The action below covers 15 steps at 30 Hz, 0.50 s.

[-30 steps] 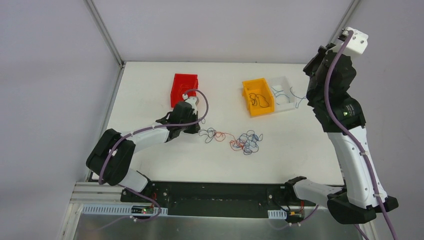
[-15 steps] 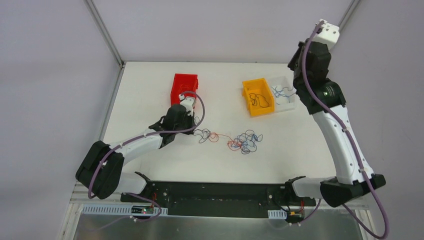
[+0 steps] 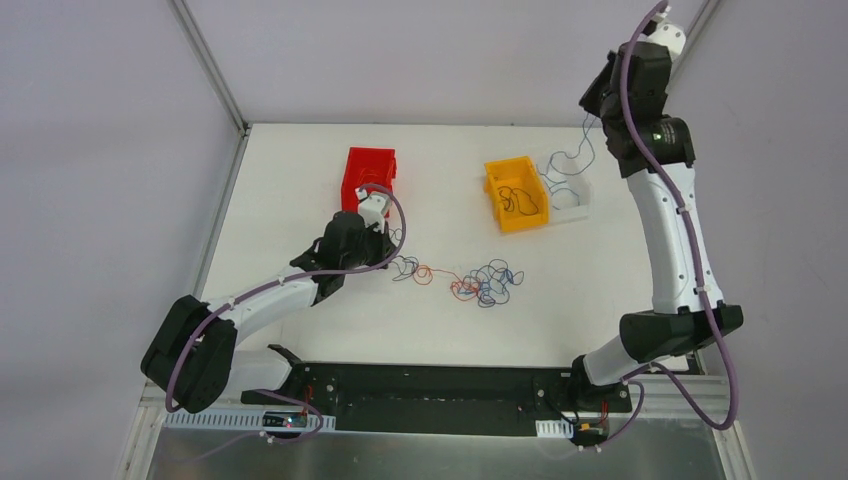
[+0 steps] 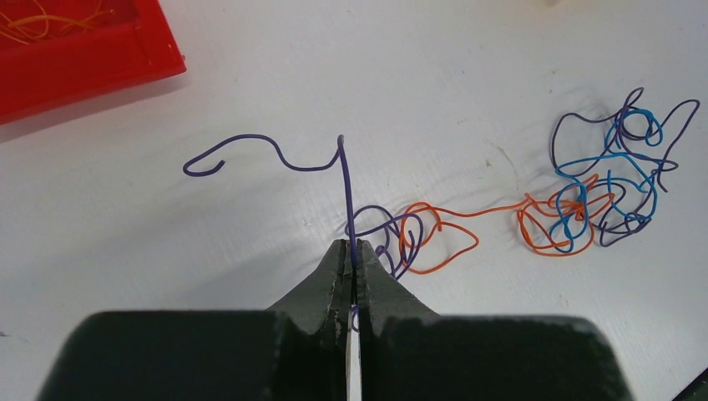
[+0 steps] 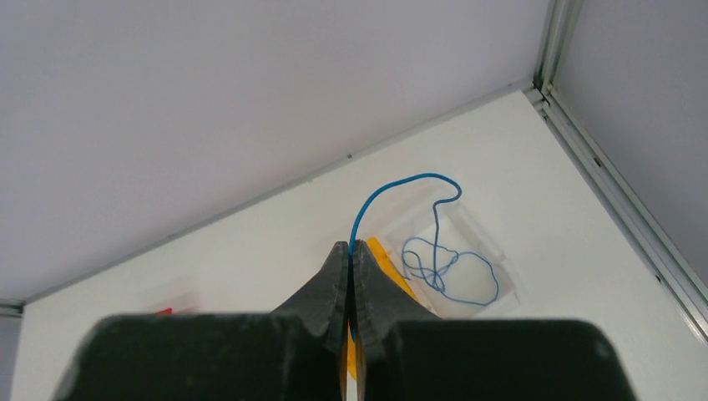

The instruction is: Untangle the cables

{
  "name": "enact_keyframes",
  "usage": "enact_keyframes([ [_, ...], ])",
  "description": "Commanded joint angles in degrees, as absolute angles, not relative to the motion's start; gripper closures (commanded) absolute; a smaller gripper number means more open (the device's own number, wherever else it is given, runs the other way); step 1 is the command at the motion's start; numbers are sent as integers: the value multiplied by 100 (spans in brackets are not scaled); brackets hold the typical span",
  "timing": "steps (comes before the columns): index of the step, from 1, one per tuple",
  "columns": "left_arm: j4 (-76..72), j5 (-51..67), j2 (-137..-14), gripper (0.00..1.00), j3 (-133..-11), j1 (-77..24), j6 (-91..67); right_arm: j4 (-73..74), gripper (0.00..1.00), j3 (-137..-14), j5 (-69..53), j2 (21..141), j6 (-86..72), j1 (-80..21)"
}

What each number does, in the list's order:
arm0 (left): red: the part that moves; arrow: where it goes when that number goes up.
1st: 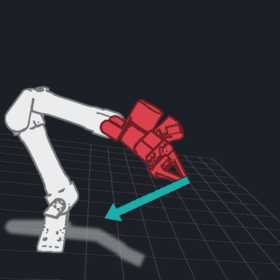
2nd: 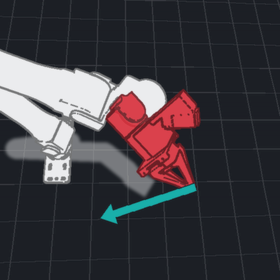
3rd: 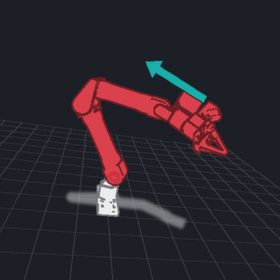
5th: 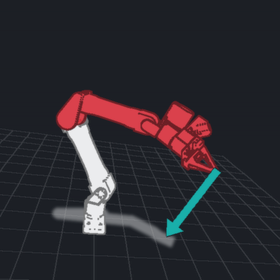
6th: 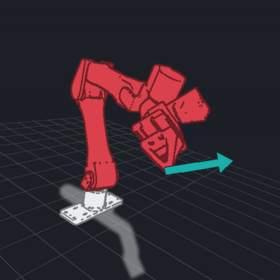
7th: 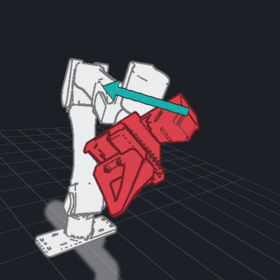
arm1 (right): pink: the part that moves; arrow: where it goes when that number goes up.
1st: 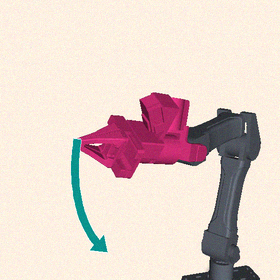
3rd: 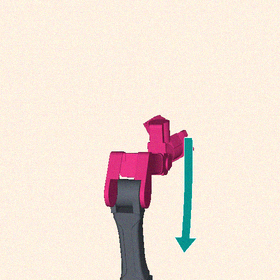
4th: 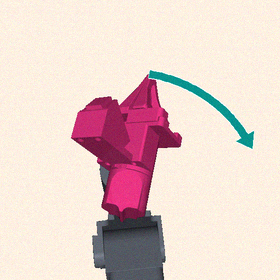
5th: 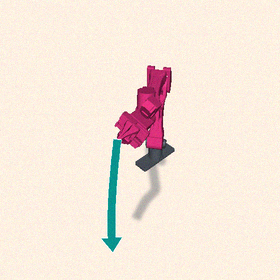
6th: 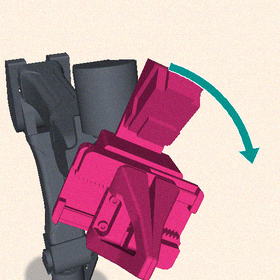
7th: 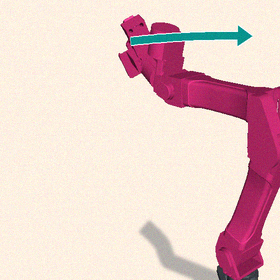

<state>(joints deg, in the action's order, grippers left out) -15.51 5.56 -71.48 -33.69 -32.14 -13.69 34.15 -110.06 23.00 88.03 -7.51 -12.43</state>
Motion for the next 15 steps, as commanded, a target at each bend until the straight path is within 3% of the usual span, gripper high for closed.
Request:
enact_keyframes([
  [1,-1823,692,-7053,100,-3305,-3155,-1287,3444,100,-11902,2050,8863,-904,-1150],
  [15,-1971,859,-7094,100,-3270,-3157,-1276,3542,100,-13317,1857,9543,-940,-900],
])
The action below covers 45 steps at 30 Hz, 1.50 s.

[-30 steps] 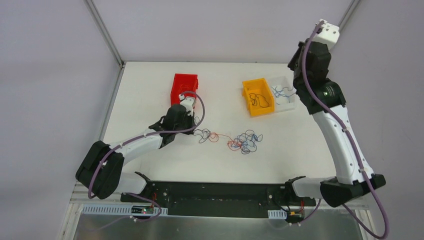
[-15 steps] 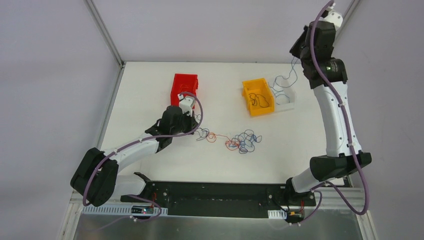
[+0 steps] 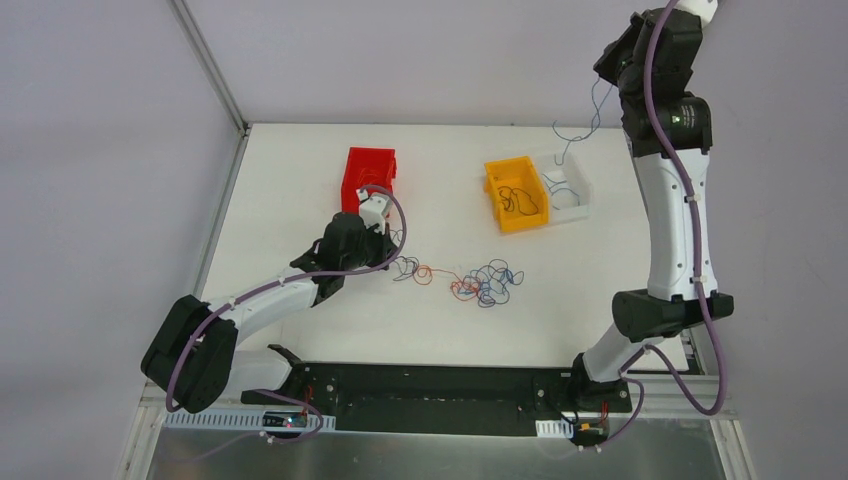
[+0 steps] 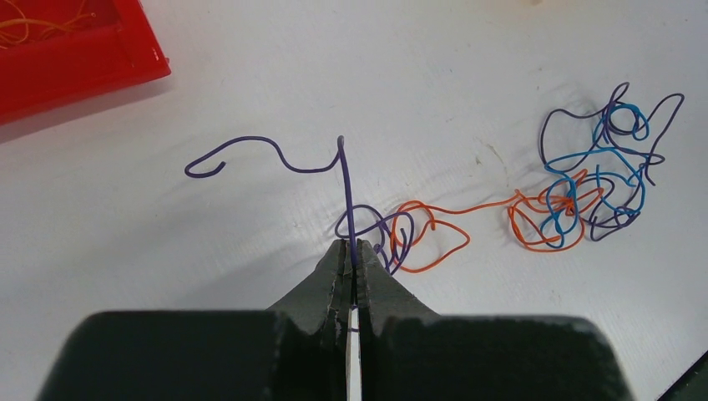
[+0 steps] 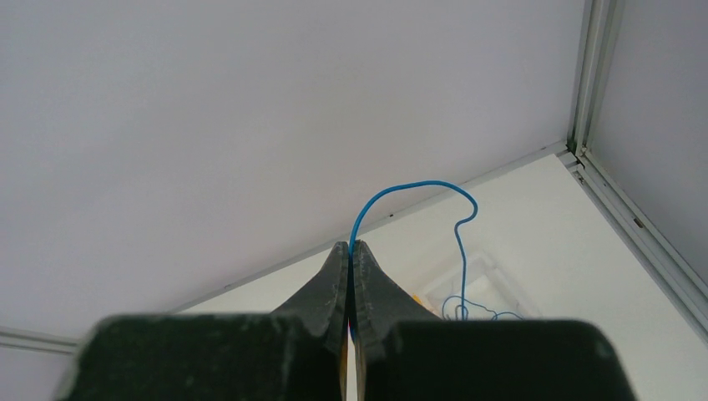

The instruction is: Untangle the cables

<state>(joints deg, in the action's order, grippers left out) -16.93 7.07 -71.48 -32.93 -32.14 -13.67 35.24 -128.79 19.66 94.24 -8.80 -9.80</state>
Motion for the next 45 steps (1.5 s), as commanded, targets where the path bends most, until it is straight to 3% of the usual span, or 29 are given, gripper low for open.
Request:
enact_keyframes([
  [1,-1976,861,-7093,100,-3270,-3157,-1281,3538,100,-13387,1864,9605,-938,-879],
  [9,-2014,905,-7137,100,-3283,-3164,-1266,3456,100,-13490,1874,9895,-972,-753],
  [29,-2016,909,-7122,100,-3270,-3162,-1232,2732,100,-10773,1454,9854,-1355,-326],
  [45,-2020,895,-6988,100,-3217,-3163,-1218,2918,100,-11642,1840,11406,-1037,-228],
])
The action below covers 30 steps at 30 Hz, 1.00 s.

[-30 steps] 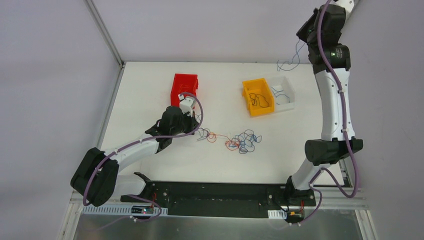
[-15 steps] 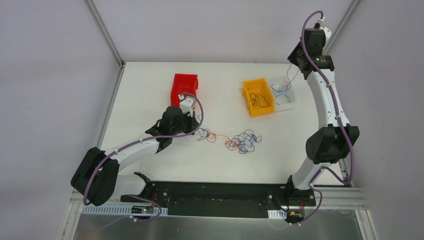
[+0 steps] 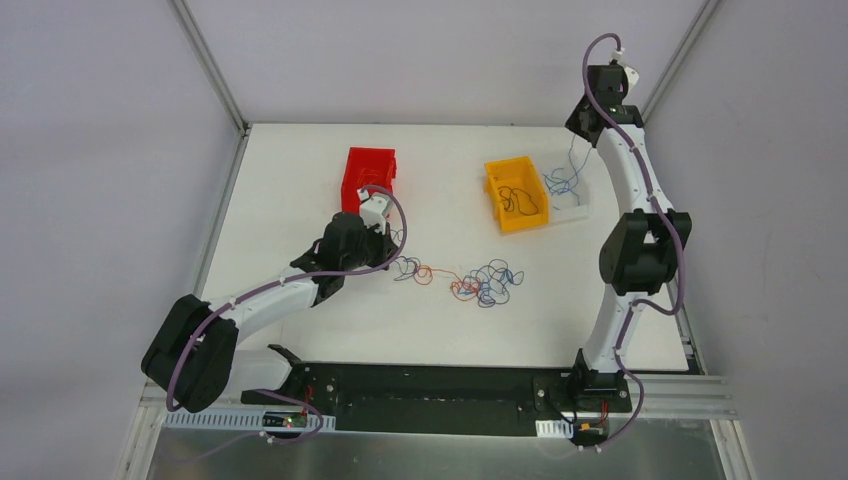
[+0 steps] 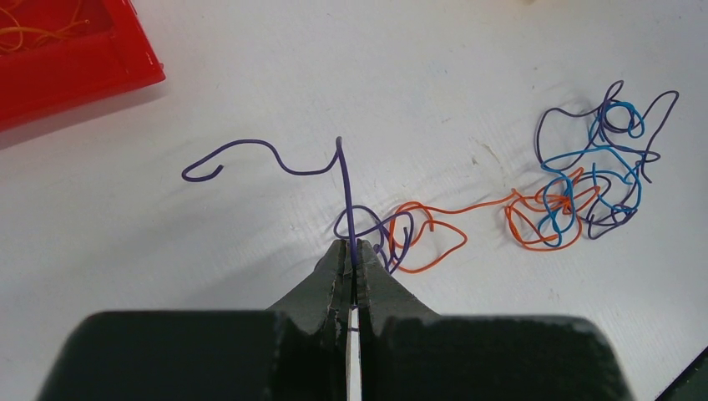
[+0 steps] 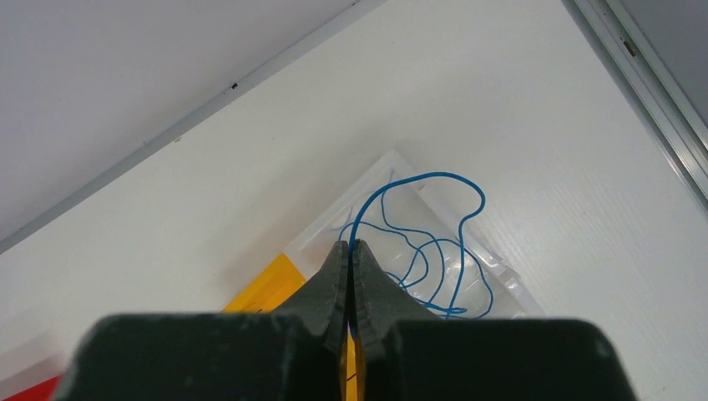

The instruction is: Untangle the cables

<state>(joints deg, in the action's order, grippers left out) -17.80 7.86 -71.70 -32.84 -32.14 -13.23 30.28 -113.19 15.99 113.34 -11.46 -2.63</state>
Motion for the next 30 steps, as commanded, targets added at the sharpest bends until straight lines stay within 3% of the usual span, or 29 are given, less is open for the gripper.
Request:
enact_keyframes([
  [1,-2014,896,-6992,100,-3217,-3164,-1223,2880,100,-11600,1745,11427,-1037,-229],
  [9,-2018,903,-7004,100,-3226,-3164,-1229,2475,100,-10648,1054,11318,-1376,-233],
  [16,-2019,933,-6993,100,-3228,-3164,-1223,2707,100,-10516,-140,11607,-1395,-242],
  [21,-2015,923,-6925,100,-3201,-3164,-1217,3037,100,-10565,-50,11780,-1260,-239],
  [30,-2010,921,-6839,100,-3174,-3164,-1214,3256,100,-10472,1159,11966,-910,-227],
])
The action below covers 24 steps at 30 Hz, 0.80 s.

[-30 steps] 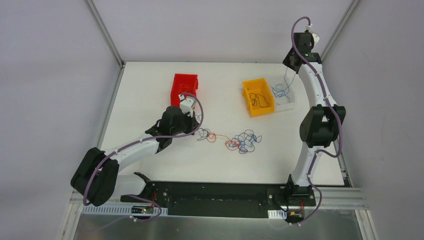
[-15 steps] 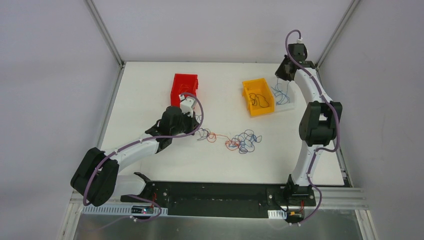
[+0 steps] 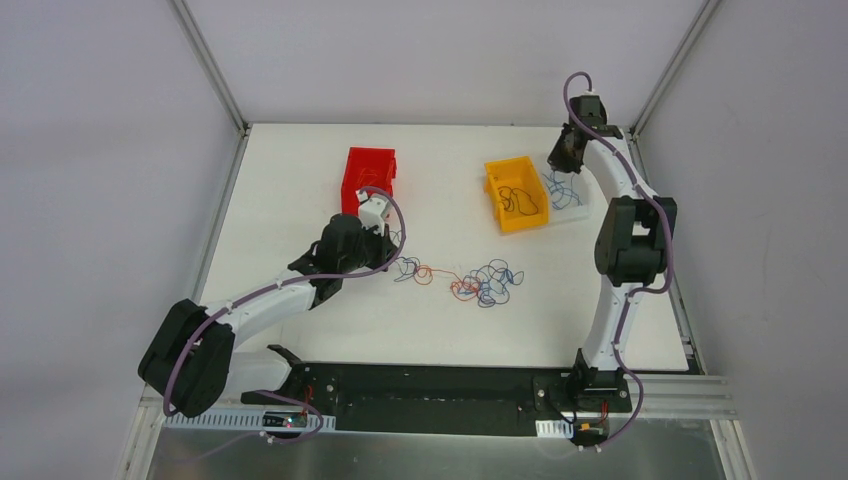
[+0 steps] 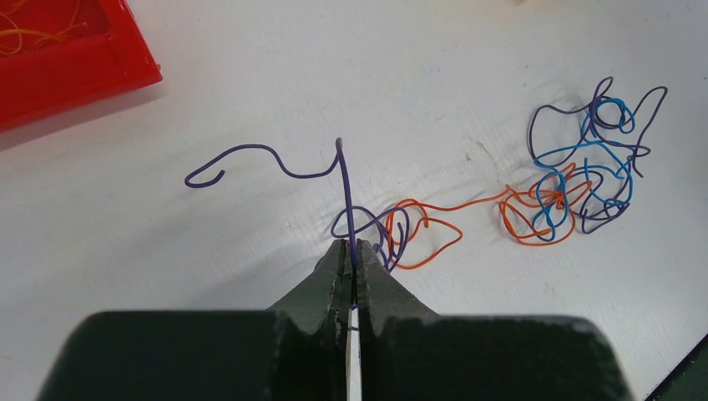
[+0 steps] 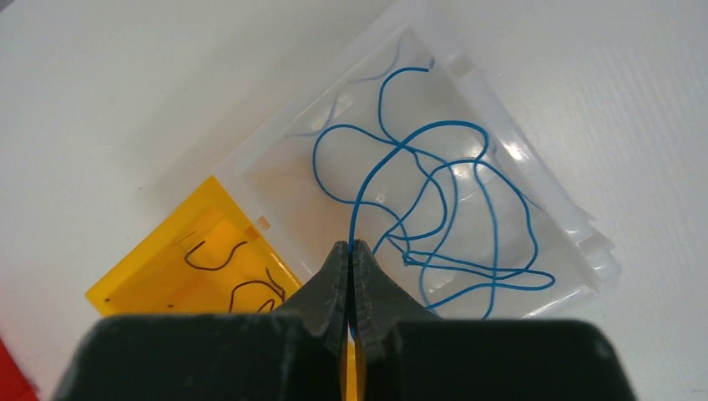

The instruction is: Untangle the cables

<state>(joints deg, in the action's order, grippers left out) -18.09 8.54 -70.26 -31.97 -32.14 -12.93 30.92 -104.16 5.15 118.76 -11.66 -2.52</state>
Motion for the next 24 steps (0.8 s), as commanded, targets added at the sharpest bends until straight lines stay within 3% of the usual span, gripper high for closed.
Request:
enact_keyframes([
  [1,-2005,929,-6838,100,-3173,-3164,-1213,3279,100,-10494,1212,12017,-880,-226],
  [17,-2009,943,-6828,100,-3164,-3164,-1215,3798,100,-11010,781,12887,-904,-239],
  [18,-2007,941,-6831,100,-3164,-3164,-1218,3848,98,-11031,737,12843,-905,-252],
  [22,-2005,937,-6830,100,-3169,-3164,-1207,3786,75,-10925,962,12440,-826,-316],
  [24,-2006,950,-6830,100,-3172,-3164,-1212,3863,69,-10990,1159,12252,-773,-349],
])
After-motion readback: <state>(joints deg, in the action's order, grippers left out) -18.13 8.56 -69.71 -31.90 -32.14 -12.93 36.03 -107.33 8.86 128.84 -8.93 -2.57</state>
